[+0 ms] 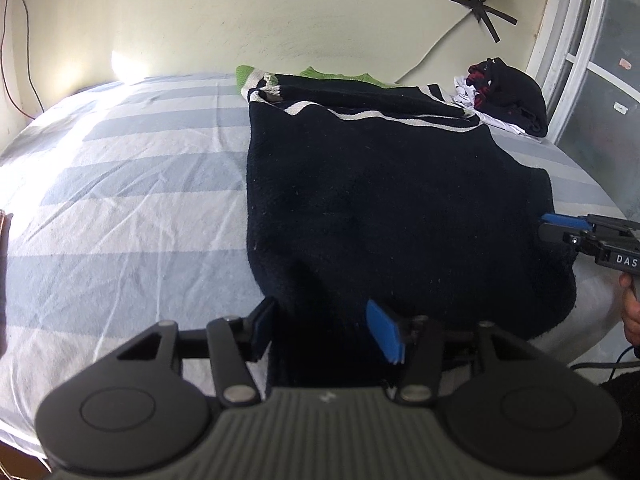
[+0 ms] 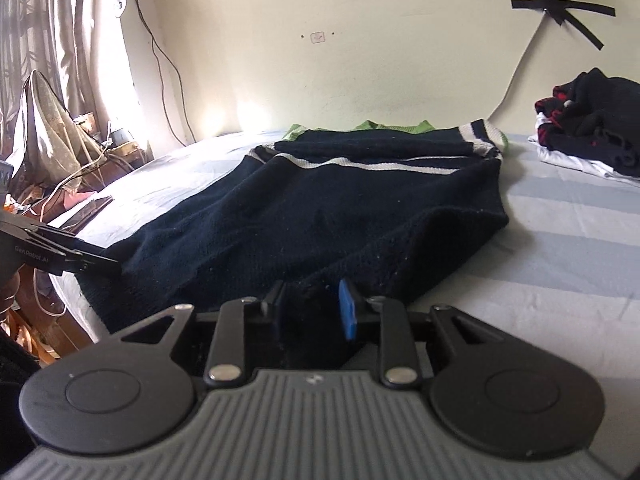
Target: Fold small clothes
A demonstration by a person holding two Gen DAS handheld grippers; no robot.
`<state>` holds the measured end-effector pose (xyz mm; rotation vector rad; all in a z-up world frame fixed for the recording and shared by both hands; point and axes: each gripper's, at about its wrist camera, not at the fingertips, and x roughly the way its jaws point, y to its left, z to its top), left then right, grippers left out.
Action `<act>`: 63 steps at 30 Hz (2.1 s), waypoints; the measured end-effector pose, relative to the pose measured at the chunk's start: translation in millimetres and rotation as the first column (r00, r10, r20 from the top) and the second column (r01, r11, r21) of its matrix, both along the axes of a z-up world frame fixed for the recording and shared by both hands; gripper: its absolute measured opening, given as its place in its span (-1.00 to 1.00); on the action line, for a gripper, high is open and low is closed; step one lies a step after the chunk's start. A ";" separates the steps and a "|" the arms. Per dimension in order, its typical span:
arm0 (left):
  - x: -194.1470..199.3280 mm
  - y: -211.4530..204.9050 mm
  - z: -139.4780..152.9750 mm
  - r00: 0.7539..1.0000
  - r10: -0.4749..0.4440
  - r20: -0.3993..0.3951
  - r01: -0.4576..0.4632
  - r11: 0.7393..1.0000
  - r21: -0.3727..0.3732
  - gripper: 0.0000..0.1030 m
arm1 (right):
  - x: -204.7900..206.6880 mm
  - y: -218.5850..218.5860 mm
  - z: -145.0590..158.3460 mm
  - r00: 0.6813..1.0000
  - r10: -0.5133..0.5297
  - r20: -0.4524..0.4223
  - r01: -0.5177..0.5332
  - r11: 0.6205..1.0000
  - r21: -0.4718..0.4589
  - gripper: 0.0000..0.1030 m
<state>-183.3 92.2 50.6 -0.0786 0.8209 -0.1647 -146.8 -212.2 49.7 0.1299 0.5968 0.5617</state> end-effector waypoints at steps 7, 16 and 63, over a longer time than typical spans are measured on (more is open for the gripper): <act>-0.6 0.3 0.9 1.000 0.002 -0.007 -0.002 1.000 0.002 -0.02 | -7.7 0.1 -1.5 0.997 -0.078 0.017 0.079 0.996 -0.037 -0.01; 0.3 -0.9 -0.3 1.000 0.001 -0.005 -0.001 1.000 0.011 0.00 | -5.6 -14.8 -7.4 0.990 -0.132 -0.055 0.132 0.991 0.003 0.24; 6.9 -2.8 -1.5 0.998 -0.042 -0.044 0.042 0.999 0.017 0.26 | -24.1 -124.9 1.3 0.953 -0.134 -0.273 0.193 0.961 0.200 -0.47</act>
